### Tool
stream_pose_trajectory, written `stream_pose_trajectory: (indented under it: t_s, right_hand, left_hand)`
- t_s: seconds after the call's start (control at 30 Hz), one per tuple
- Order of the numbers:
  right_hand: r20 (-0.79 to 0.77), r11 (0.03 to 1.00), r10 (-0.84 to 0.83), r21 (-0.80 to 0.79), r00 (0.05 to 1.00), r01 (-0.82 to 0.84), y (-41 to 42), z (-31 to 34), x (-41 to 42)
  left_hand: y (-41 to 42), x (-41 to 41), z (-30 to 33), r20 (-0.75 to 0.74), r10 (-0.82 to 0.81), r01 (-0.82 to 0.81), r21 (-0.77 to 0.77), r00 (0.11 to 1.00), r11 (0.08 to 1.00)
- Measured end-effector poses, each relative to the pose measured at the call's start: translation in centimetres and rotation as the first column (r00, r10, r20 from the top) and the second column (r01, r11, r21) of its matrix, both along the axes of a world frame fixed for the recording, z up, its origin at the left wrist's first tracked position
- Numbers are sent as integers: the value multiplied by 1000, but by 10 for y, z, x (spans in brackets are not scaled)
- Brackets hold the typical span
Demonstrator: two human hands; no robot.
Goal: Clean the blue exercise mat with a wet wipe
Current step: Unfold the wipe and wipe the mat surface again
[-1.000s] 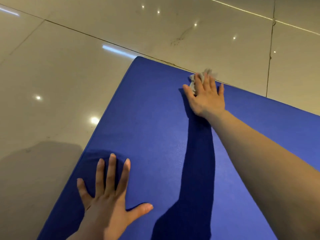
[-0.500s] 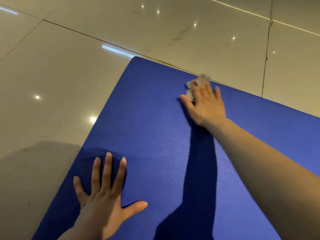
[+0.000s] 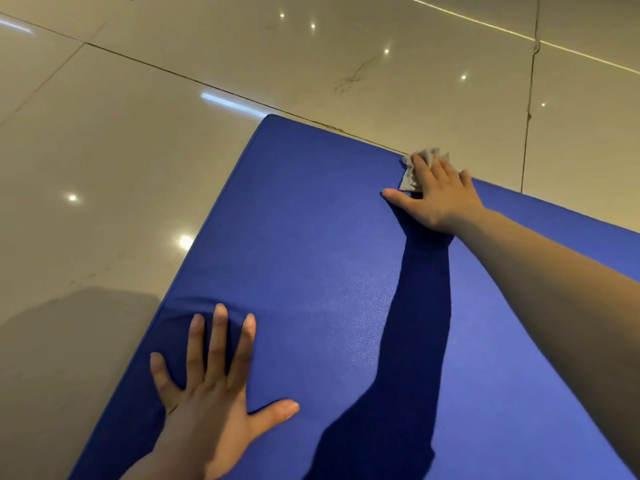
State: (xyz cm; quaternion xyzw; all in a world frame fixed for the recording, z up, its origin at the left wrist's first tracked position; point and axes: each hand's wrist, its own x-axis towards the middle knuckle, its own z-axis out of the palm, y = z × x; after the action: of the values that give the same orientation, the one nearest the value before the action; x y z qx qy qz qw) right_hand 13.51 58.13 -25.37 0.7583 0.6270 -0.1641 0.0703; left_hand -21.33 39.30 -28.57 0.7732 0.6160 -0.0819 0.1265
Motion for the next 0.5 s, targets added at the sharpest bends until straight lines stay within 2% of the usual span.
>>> stream_pose_trajectory:
  t_s: [0.07,0.13,0.2,0.37,0.5]
  right_hand:
    - [-39,998,-68,-5,997,68,3,0,3]
    - [-60,993,-94,59,994,98,5,1,-2]
    - [-22,990,-114,86,993,115,10,7,-10]
    - [148,989,-145,28,978,142,22,43,-15]
    - [188,986,-141,113,972,121,12,73,-20]
  left_hand:
    - [-1,-1,1,-5,-1,1,-7,1000,1000]
    - [-1,-3,0,-9,5,-5,-16,1000,1000]
    - [-2,-3,-1,-3,-5,5,-41,1000,999]
    - [0,-2,-5,-5,-22,22,-37,1000,999]
    - [1,-3,-1,-9,-14,13,-60,1000,998]
